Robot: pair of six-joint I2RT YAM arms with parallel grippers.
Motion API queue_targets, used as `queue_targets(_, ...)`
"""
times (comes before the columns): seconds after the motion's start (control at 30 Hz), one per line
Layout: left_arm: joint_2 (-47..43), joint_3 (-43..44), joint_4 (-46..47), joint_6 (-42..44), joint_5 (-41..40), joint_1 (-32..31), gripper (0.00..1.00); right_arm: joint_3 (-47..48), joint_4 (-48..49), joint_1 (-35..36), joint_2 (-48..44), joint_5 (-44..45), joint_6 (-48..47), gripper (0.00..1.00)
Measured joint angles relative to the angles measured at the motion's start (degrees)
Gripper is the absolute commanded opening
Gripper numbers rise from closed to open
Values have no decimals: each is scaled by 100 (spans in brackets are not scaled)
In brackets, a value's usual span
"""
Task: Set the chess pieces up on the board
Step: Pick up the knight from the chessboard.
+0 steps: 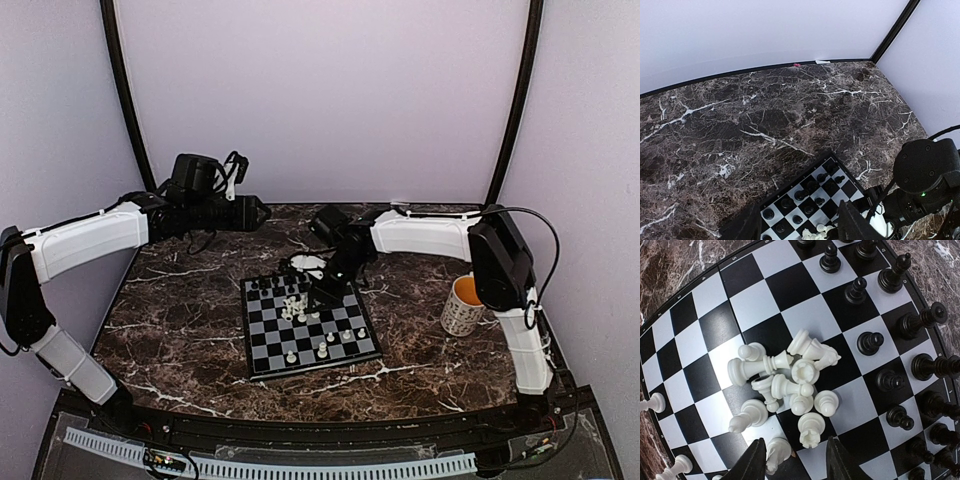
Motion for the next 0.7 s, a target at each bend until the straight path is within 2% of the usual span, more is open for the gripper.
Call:
queue_targets(0.17, 13, 0, -9, -11, 13, 0, 55, -79, 9, 0, -2, 109, 24, 44)
queue_targets(0.23, 13, 0, -17, -11, 13, 0, 54, -133, 9, 0, -2, 146, 37, 41)
queue_targets(0.6, 28, 4, -50, -13, 26, 26, 55, -205, 9, 0, -44, 122, 136, 2)
queue_targets(0.7, 50, 4, -55, -13, 37, 26, 55, -205, -39, 0, -127, 144, 140, 0)
